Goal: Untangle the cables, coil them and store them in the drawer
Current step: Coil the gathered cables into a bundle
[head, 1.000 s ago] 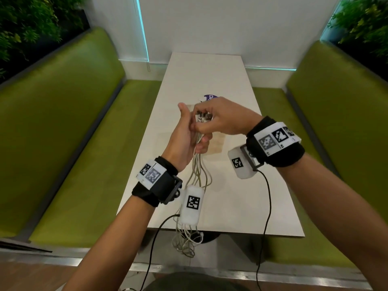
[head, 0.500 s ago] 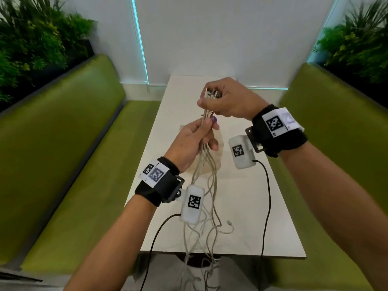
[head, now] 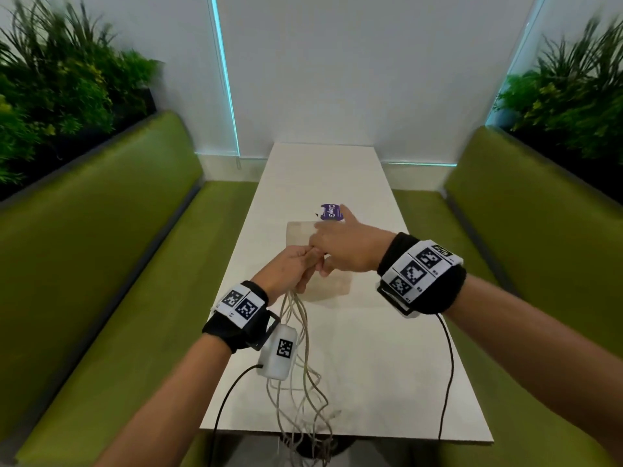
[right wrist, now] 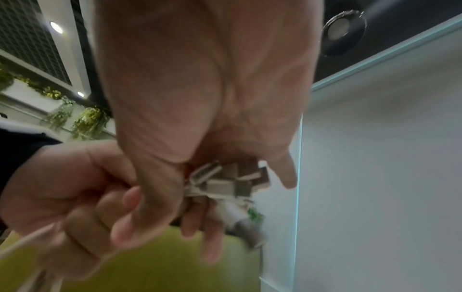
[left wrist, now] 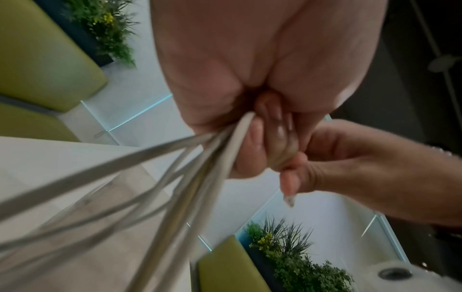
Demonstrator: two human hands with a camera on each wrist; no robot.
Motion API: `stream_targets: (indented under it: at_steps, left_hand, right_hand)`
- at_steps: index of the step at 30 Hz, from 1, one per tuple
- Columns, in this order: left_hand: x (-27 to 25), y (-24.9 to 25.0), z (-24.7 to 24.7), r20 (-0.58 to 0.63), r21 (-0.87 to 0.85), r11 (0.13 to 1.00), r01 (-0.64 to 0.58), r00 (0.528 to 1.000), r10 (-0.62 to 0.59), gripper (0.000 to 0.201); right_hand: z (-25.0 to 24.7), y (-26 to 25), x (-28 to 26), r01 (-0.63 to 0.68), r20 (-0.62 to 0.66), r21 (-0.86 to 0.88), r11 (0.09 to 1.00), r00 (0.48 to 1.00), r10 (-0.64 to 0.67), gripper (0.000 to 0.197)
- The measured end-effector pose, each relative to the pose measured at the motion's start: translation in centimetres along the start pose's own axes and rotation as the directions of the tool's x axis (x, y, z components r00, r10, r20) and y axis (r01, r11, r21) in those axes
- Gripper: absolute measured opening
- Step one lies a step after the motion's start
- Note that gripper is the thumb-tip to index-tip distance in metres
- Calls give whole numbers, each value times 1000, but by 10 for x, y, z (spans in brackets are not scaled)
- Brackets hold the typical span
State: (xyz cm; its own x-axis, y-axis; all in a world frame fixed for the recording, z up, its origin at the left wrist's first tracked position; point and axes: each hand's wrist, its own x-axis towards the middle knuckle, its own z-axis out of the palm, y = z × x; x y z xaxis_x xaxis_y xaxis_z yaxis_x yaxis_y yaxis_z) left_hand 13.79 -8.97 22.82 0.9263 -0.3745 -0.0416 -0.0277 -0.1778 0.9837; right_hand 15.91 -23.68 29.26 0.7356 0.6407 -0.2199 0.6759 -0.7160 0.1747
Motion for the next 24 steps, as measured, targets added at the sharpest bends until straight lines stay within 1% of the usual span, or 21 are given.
stream_targets:
  at_steps: [1, 2, 3, 5, 7, 11, 13, 14, 16, 18, 20, 22, 24]
  left_hand:
    - [-1, 0, -1, 17, -14, 1000, -6, 1000, 6, 41]
    - [-3, -1, -1, 38, -39, 999, -11, 999, 13, 40]
    - [-4, -3, -1, 61, -67, 998, -17, 998, 21, 39]
    - [-8, -10, 2, 98, -105, 993, -47, 994, 58, 37]
    - [-14, -18, 8, 103, -98, 991, -87, 990, 97, 34]
    - [-23, -23, 24, 93, -140, 983, -119, 987, 133, 26]
    - [-24, -25, 31, 66, -264, 954, -144, 984, 167, 26]
    - [-23, -25, 34, 42, -337, 928, -157, 983, 181, 27]
    - [-22, -24, 35, -6, -461, 870, -175, 981, 194, 33]
    - [-21, -18, 34, -50, -541, 824, -167, 985, 167, 44]
    - [-20, -10, 32, -105, -547, 819, -173, 985, 138, 50]
    - [-21, -2, 31, -173, -543, 820, -183, 979, 104, 47]
    - [-21, 7, 30, -256, -532, 817, -220, 962, 93, 44]
  right_hand:
    - [-1, -1, -1, 5, 14, 92, 996, 1000, -6, 8]
    - [-2, 0, -2, -4, 59, 189, 982, 998, -7, 3]
    - [-5, 0, -4, -20, 113, 244, 970, 994, -8, 4]
    - [-13, 2, -8, -36, 206, 230, 972, 979, -12, 13]
    - [-24, 4, -14, -41, 230, 152, 987, 973, 5, 18]
    - [-44, 12, -24, -58, 208, 88, 994, 977, 38, 25]
    - [-52, 18, -27, -48, 183, 106, 993, 983, 28, 20]
    - [-55, 21, -29, -42, 176, 139, 989, 984, 17, 17]
    - [-59, 27, -32, -22, 156, 219, 976, 988, -12, 18]
    - [-61, 29, -33, -4, 114, 303, 953, 993, -32, 22]
    - [-62, 30, -35, 23, 66, 379, 925, 996, -52, 26]
    - [-62, 31, -37, 36, 19, 445, 895, 999, -50, 29]
    - [-54, 29, -38, 37, -40, 530, 847, 999, -19, 31]
